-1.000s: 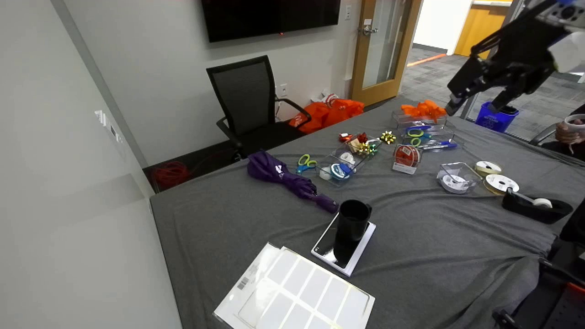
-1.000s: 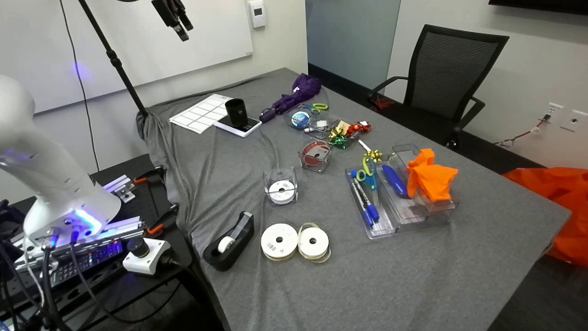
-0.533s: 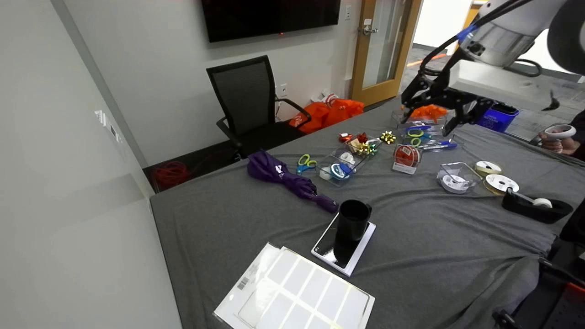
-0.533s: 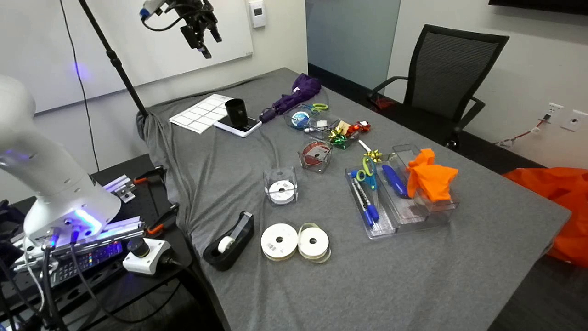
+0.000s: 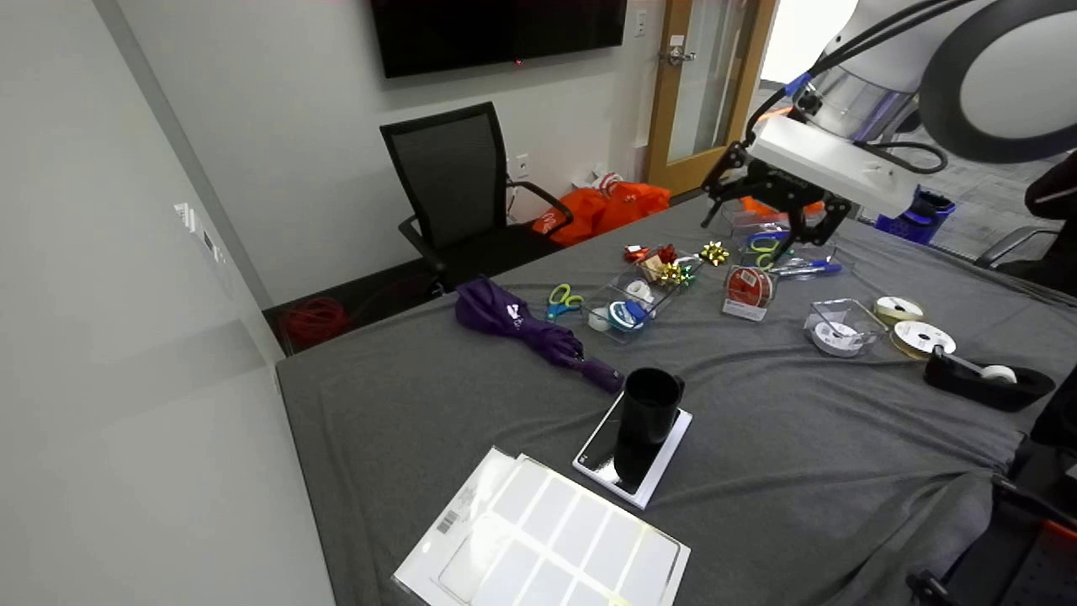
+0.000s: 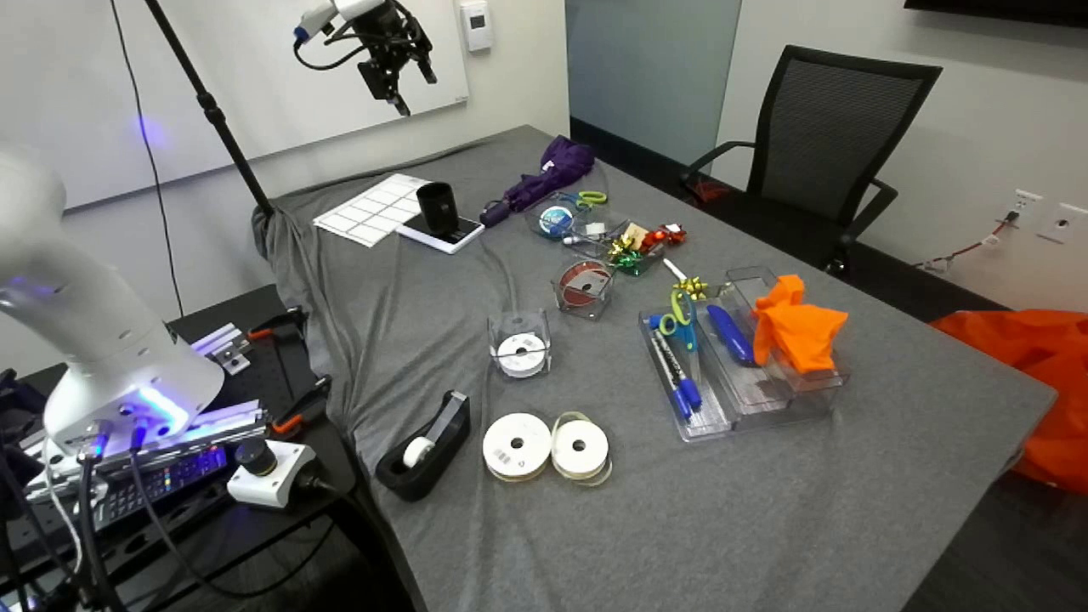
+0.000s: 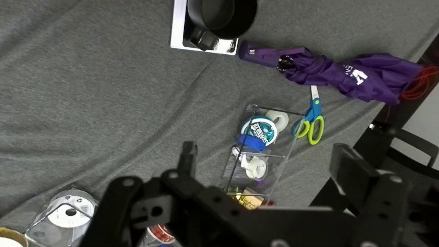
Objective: Move the mug forwards.
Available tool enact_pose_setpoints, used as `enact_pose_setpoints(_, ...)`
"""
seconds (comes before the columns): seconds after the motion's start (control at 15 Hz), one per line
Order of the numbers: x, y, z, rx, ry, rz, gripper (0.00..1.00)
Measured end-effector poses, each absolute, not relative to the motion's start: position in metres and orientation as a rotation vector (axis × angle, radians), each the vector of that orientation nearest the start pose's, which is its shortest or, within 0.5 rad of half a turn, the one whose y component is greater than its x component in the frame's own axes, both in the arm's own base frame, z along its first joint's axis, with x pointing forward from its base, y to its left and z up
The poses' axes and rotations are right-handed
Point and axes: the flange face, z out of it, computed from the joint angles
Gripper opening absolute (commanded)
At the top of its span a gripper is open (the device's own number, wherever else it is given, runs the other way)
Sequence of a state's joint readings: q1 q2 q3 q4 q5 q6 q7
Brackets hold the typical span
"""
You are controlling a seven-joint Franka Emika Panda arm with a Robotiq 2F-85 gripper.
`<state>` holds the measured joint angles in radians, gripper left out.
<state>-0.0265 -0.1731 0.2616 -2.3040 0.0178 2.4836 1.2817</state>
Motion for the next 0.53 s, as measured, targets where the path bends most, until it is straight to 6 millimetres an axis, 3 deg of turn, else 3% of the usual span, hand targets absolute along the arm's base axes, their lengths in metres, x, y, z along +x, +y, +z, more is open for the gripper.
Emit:
enact_pose_setpoints(0.27, 0.502, 0.121, 0.448, -2.511, 1.469, -0.386, 1.00)
enact_pose_setpoints(0.53, 0.515, 0.101, 0.406, -2.505, 1.579, -0.260, 1.00)
